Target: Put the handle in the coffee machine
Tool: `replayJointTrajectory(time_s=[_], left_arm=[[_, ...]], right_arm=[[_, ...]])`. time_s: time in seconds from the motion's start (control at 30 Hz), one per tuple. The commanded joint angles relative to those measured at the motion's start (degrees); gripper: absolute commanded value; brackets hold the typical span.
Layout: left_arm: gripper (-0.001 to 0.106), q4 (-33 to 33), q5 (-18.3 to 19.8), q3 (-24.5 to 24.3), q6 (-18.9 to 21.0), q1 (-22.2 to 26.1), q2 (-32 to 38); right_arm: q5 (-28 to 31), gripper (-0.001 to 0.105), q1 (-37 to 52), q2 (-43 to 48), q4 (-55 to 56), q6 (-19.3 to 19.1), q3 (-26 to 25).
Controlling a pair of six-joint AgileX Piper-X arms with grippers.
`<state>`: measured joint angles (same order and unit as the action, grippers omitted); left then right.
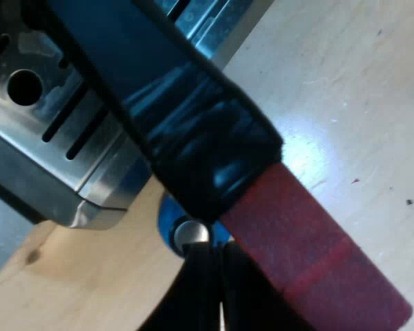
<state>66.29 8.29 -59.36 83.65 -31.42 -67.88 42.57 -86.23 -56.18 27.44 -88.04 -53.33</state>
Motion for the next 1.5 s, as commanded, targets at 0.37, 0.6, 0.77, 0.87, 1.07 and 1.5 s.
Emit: replayJointTrajectory(time_s=[0.37,0.6,0.77,0.87,1.07,1.5], left_arm=[[0.0,-6.1,8.4,-1.4,-0.2,-7.6,0.3],[0.0,-10.0,18.1,-1.8,-0.2,-7.6,0.3],[0.0,-12.0,18.1,-1.8,-0.2,-7.6,0.3],[0.0,-11.4,17.4,-1.8,-0.2,-7.6,0.3],[0.0,-3.2,10.2,-1.8,-4.9,-6.4,0.3],[0.0,2.7,9.4,-1.8,-6.2,8.9,10.6]], right_arm=[[6.5,0.081,-0.1,-0.1,7.5,10.3,-0.3],[6.5,0.081,-0.1,-0.1,8.3,10.9,-0.3],[6.5,0.081,-0.1,-0.1,8.3,10.9,-0.3],[6.5,0.081,-0.1,-0.1,8.3,10.9,-0.3],[4.7,0.081,-0.1,-0.1,8.3,10.7,-0.3],[-5.5,0.081,0.1,-0.1,5.8,6.1,-0.5]])
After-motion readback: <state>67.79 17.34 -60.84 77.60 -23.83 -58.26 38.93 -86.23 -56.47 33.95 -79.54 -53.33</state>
